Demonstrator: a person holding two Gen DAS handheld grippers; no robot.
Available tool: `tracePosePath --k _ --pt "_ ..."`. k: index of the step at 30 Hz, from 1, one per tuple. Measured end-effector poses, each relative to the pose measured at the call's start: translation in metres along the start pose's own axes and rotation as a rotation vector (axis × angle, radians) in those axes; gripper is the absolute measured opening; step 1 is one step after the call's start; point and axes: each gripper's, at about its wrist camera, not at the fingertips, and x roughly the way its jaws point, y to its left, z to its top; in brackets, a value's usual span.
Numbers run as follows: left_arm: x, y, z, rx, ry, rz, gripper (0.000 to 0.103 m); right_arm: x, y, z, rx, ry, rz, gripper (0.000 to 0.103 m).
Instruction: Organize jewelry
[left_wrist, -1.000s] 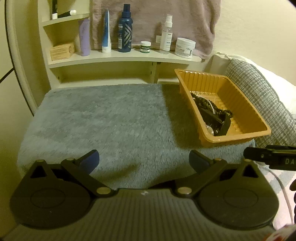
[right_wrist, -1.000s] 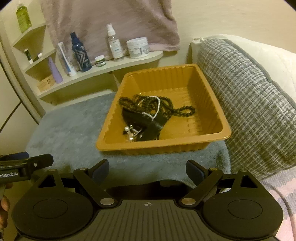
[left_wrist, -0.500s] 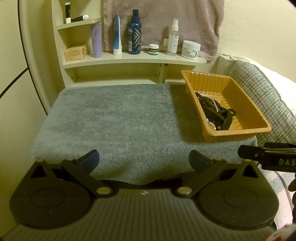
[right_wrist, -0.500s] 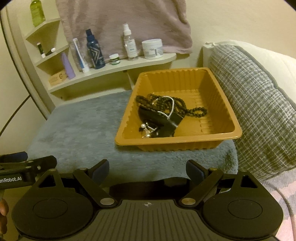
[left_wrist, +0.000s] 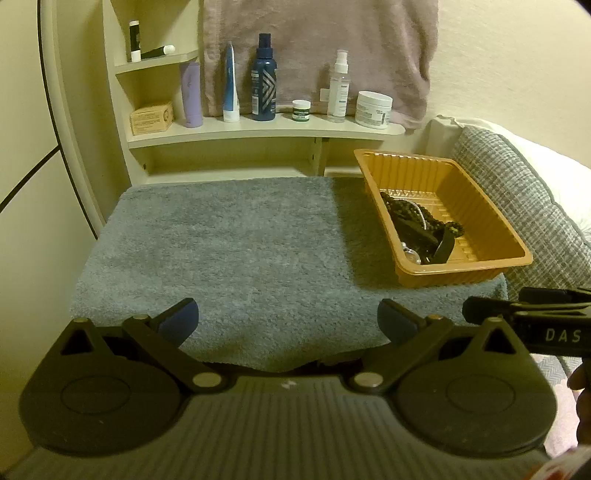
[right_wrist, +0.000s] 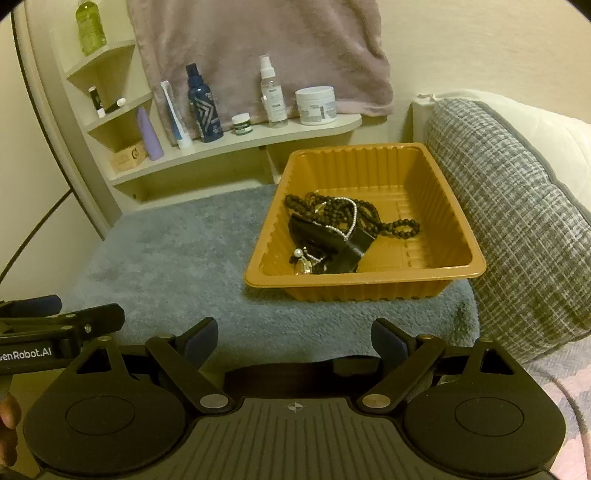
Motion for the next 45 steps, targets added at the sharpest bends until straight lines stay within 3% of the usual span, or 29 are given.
tracePosePath --k 45 --pt "-0.0045 -0.0030 -0.0013 0.013 -0.008 -0.012 0.103 -0.0024 0.0012 -0.0025 0.017 -0.006 0.001 0.089"
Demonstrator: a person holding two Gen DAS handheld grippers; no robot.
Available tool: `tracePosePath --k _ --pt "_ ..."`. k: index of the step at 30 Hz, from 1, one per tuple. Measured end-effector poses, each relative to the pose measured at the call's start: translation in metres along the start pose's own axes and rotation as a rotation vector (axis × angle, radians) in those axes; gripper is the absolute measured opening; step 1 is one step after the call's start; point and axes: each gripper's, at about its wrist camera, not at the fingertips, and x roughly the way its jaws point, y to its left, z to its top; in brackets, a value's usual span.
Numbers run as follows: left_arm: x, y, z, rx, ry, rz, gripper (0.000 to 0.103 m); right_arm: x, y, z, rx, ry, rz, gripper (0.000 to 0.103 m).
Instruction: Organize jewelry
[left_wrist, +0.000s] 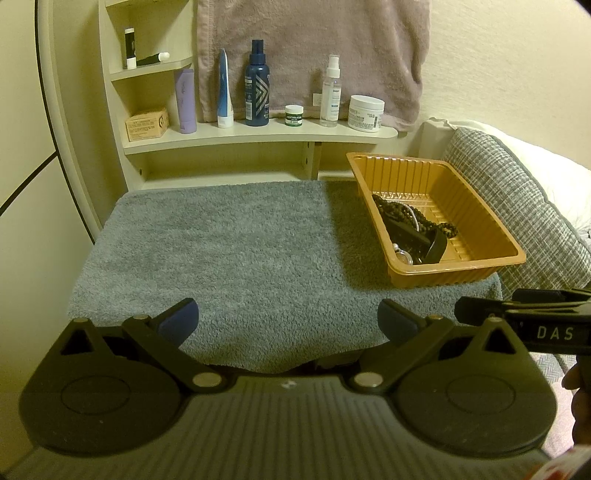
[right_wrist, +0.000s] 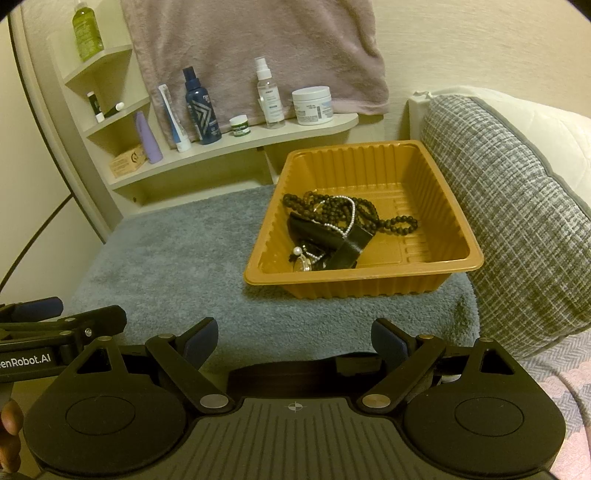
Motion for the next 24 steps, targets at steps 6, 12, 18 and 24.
tracePosePath --k 6,12,18,24 --pt "0.0001 0.0000 -0.0001 0.001 0.000 0.000 0.103 0.0000 0.0000 0.0000 0.000 -0.001 0.000 0.089" --pt "-0.0002 -0.0001 0.0004 0.001 -0.002 -0.001 0.103 0.0000 -0.0002 0.0002 -0.001 -0.001 0.000 0.089" --pt "-0.0007 -0.0002 0.0028 0.001 -0.003 -0.005 0.103 0.0001 -0.0004 0.0003 -0.001 -0.001 0.000 0.089" --pt "-0.0009 0.0012 0.0033 -0.007 -0.016 -0.009 0.103 -0.0002 0.0001 0.0006 -0.002 -0.002 0.001 0.089"
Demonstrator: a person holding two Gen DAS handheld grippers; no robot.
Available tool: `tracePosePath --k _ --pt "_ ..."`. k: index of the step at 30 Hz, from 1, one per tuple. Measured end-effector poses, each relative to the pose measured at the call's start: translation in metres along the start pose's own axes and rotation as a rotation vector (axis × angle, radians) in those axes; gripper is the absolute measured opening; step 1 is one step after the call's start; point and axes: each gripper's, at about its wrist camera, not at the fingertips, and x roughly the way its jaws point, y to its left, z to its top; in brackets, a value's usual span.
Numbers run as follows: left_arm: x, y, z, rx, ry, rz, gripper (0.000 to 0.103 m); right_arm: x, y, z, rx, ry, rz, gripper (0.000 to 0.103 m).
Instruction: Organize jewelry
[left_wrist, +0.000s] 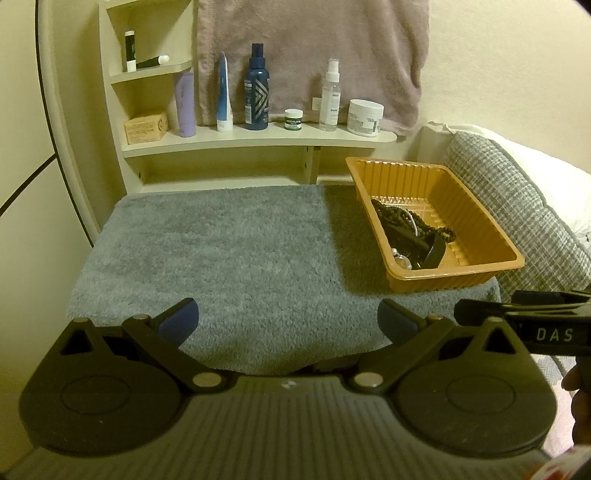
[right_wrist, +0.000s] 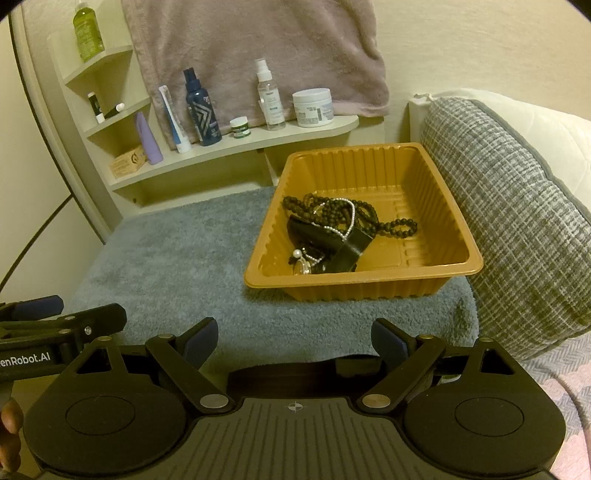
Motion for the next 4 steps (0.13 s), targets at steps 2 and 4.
tracePosePath --k 2,4 --pt "-0.0009 0.0008 -0.0006 -0.006 -0.014 -0.004 0.103 -0.0002 0.0004 0.0001 -0.001 -0.001 0.001 0.089" --pt "-0.0007 0.0020 0.0004 -0.010 -0.019 -0.006 0.103 -0.0011 0.0017 0.0019 -0.002 -0.001 0.002 0.089"
